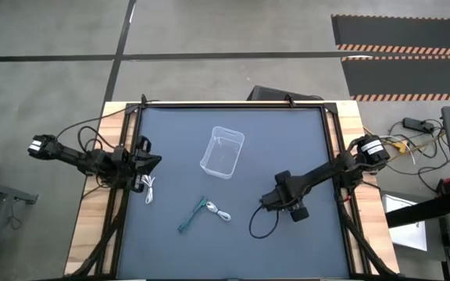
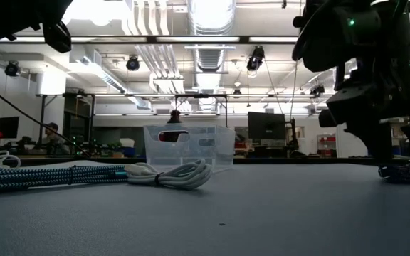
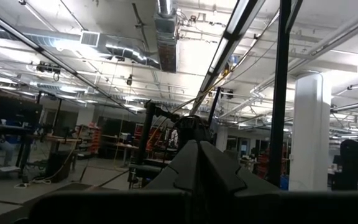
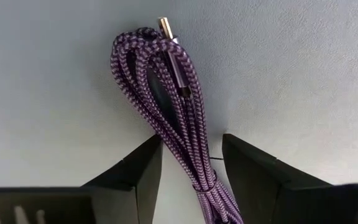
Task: Pick and place USB-C Cables
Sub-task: Put the purple USB cable into the transparent bin
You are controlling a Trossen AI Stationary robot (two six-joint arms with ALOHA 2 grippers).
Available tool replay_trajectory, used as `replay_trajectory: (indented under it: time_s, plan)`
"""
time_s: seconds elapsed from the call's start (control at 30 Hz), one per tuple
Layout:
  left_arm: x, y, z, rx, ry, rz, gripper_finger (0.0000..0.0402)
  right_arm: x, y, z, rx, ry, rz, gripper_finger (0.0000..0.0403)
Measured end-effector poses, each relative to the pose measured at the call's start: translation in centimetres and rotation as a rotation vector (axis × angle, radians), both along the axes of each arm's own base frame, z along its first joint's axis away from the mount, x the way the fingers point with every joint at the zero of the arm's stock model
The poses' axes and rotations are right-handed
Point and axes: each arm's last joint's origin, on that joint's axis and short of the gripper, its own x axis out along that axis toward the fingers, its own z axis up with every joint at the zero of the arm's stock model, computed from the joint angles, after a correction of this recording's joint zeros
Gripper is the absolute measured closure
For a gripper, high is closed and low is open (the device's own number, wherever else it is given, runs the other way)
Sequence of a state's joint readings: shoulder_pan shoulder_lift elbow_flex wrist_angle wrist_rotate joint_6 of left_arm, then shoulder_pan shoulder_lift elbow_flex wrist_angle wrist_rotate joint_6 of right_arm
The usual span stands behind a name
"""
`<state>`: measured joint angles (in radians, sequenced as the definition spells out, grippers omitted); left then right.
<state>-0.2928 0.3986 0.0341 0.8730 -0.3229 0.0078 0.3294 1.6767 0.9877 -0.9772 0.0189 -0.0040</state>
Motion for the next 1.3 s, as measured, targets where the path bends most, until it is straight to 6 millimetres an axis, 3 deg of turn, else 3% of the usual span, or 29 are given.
replay_trajectory:
  time_s: [0.83, 1.1, 1.3]
  plan:
    - [0.0, 0.0, 0.0, -0.001, 0.0, -0.001, 0.0402, 0.1, 0.1, -0.3, 0.008, -0.002, 0.008, 0.0383]
    - [0.0, 0.0, 0.0, -0.001, 0.0, -0.001, 0.0402, 0.4, -0.2, 0.7, -0.054, -0.074, 0.023, 0.0389]
    - [0.0, 0.0, 0.0, -0.001, 0.0, 0.0, 0.0402, 0.9, -0.2, 2.7, -0.097, -0.113, 0.057, 0.039]
